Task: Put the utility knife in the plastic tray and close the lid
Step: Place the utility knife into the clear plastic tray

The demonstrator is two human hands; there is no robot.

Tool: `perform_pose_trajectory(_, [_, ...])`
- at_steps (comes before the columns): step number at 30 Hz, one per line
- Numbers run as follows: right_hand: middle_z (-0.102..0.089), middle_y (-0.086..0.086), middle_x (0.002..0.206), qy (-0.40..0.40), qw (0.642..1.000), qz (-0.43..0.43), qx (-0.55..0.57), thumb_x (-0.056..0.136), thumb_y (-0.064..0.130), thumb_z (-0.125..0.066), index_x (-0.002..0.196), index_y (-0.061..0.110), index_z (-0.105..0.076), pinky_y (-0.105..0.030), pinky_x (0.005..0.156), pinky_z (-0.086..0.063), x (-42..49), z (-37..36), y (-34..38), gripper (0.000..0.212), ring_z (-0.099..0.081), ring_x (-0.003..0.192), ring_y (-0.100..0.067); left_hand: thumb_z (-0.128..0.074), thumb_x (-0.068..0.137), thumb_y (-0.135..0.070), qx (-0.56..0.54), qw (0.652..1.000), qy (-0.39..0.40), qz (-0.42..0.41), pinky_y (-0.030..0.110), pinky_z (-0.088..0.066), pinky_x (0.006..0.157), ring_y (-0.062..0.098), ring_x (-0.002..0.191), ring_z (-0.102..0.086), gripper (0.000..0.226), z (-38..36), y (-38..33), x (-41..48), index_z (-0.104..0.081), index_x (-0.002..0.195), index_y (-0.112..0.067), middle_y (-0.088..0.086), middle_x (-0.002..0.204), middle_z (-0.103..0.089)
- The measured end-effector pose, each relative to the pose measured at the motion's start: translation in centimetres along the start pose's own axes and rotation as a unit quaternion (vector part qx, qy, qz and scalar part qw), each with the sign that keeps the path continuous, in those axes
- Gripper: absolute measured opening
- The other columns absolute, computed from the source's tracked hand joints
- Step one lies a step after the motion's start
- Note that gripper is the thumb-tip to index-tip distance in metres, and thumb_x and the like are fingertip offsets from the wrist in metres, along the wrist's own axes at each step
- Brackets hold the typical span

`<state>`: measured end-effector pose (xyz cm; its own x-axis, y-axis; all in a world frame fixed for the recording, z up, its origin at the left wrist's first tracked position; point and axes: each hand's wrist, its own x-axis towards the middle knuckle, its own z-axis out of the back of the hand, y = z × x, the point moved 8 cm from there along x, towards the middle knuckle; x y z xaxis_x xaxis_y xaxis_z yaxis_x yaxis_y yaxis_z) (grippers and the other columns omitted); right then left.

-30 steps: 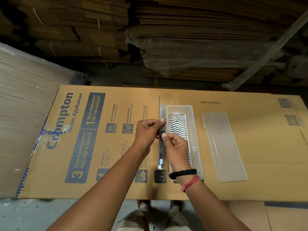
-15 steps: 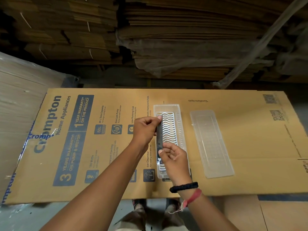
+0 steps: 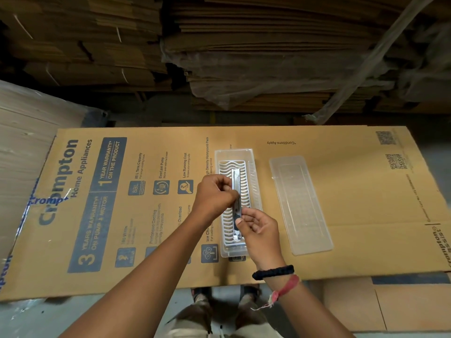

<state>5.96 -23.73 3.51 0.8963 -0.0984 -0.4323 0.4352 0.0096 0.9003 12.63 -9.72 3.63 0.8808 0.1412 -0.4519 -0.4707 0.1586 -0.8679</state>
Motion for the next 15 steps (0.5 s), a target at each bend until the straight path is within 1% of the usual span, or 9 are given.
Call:
perform_pose_trajectory(2, [-0.067, 0.002, 0.078, 0.004, 1.0, 0.002, -0.009, 0.083, -0.003, -0.064, 0.086, 0.026, -0.065, -0.019, 0.064, -0.054, 0.1, 0.1, 0.0, 0.029, -0.063, 0.067, -0.007, -0.063, 0.059, -0.004, 0.011, 1.0, -0.007, 0.004, 0.057, -0.059, 0.069, 0.022, 0.062, -0.055, 0.019, -0.2, 0.2, 0.1, -0.063, 0.077, 0.003, 0.007, 0.063, -0.055])
perform_pose_trajectory(5, [-0.067, 0.003, 0.076, 0.006, 1.0, 0.006, -0.023, 0.083, -0.004, -0.063, 0.084, 0.029, -0.065, -0.019, 0.066, -0.053, 0.0, 0.2, 0.0, 0.033, -0.063, 0.066, -0.004, -0.064, 0.058, -0.003, 0.031, 0.999, -0.018, 0.003, 0.056, -0.058, 0.066, 0.022, 0.058, -0.054, 0.011, -0.4, 0.1, -0.1, -0.06, 0.067, -0.008, 0.003, 0.059, -0.054])
perform_pose_trajectory(6, [-0.066, 0.004, 0.075, 0.006, 1.0, 0.006, -0.024, 0.083, -0.004, -0.063, 0.084, 0.029, -0.064, -0.016, 0.064, -0.053, 0.0, 0.3, 0.1, 0.033, -0.063, 0.065, -0.001, -0.065, 0.059, -0.003, 0.037, 0.999, -0.022, 0.002, 0.055, -0.059, 0.066, 0.022, 0.057, -0.054, 0.012, -0.4, 0.0, -0.2, -0.059, 0.066, -0.011, 0.002, 0.058, -0.053])
perform_pose_trajectory(8, [-0.066, 0.004, 0.074, -0.002, 1.0, 0.009, -0.028, 0.083, -0.003, -0.064, 0.082, 0.03, -0.064, -0.014, 0.062, -0.053, -0.1, 0.5, 0.1, 0.033, -0.064, 0.063, 0.002, -0.068, 0.062, -0.002, 0.049, 0.998, -0.03, 0.0, 0.053, -0.059, 0.066, 0.022, 0.057, -0.054, 0.013, -0.6, -0.1, -0.4, -0.059, 0.067, -0.01, 0.002, 0.059, -0.053])
perform_pose_trajectory(10, [-0.068, 0.001, 0.076, -0.018, 0.999, 0.008, -0.041, 0.083, 0.001, -0.066, 0.083, 0.029, -0.064, -0.018, 0.064, -0.054, -0.1, 0.9, -0.1, 0.028, -0.066, 0.069, -0.006, -0.068, 0.064, -0.002, 0.059, 0.998, -0.036, 0.0, 0.049, -0.059, 0.064, 0.021, 0.057, -0.052, 0.012, -0.8, -0.1, -0.7, -0.06, 0.071, -0.005, 0.003, 0.061, -0.053])
perform_pose_trajectory(12, [-0.07, -0.003, 0.08, -0.032, 0.998, 0.006, -0.052, 0.083, 0.004, -0.067, 0.084, 0.028, -0.064, -0.025, 0.067, -0.056, -0.2, 1.1, -0.3, 0.023, -0.067, 0.072, -0.013, -0.068, 0.065, 0.0, 0.061, 0.997, -0.042, 0.0, 0.043, -0.055, 0.061, 0.02, 0.057, -0.05, 0.013, -0.9, -0.1, -0.9, -0.058, 0.071, -0.007, 0.002, 0.062, -0.051])
perform_pose_trajectory(14, [-0.07, -0.002, 0.078, -0.039, 0.997, 0.009, -0.072, 0.083, 0.008, -0.068, 0.086, 0.025, -0.066, -0.025, 0.066, -0.056, -0.2, 1.3, -0.3, 0.017, -0.067, 0.071, -0.013, -0.069, 0.065, 0.0, 0.067, 0.997, -0.047, 0.001, 0.038, -0.052, 0.061, 0.02, 0.058, -0.05, 0.016, -1.0, -0.1, -0.8, -0.057, 0.069, -0.009, 0.002, 0.062, -0.051])
perform_pose_trajectory(15, [-0.07, -0.001, 0.076, -0.038, 0.995, 0.014, -0.087, 0.083, 0.011, -0.069, 0.089, 0.023, -0.066, -0.023, 0.064, -0.055, -0.2, 1.3, -0.1, 0.014, -0.066, 0.068, -0.009, -0.069, 0.065, 0.0, 0.072, 0.996, -0.05, 0.0, 0.039, -0.053, 0.061, 0.02, 0.058, -0.05, 0.016, -1.0, -0.1, -0.8, -0.056, 0.069, -0.009, 0.002, 0.062, -0.051])
